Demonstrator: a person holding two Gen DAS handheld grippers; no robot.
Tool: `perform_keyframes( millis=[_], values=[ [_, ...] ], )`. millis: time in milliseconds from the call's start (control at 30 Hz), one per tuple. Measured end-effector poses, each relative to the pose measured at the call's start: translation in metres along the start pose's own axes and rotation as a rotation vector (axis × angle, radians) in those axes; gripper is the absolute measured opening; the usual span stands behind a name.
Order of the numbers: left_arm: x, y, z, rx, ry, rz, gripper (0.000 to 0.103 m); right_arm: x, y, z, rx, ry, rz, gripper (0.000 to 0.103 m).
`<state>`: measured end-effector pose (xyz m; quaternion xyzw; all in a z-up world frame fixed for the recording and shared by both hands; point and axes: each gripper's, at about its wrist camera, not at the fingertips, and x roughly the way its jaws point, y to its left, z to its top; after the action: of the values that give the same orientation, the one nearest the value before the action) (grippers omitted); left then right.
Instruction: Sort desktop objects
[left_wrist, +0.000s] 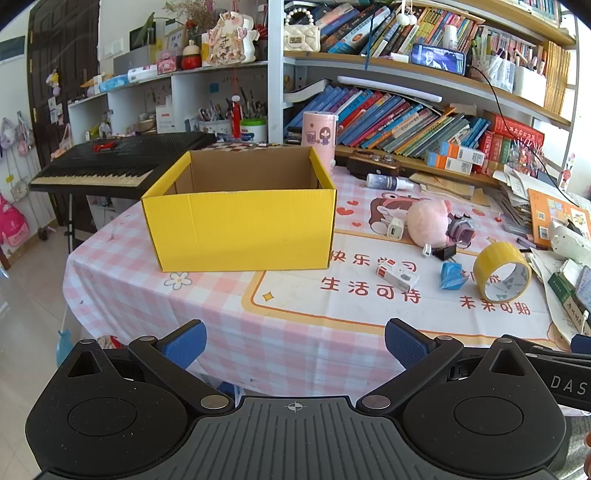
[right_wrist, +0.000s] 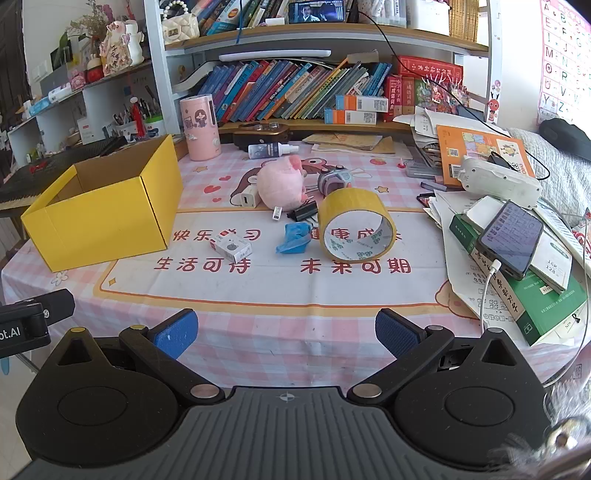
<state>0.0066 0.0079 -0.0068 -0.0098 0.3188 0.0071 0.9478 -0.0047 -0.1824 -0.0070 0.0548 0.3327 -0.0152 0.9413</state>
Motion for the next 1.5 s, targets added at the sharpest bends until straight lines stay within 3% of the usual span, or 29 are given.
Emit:
perform_keyframes(
  millis=[1500],
  values=[
    [0.0039,0.0030,-0.0022,-0.003,0.011,-0.016,0.103,0.0056,0.0069,-0.0006,-0.008,0.006,-0.003,0.103]
  ],
)
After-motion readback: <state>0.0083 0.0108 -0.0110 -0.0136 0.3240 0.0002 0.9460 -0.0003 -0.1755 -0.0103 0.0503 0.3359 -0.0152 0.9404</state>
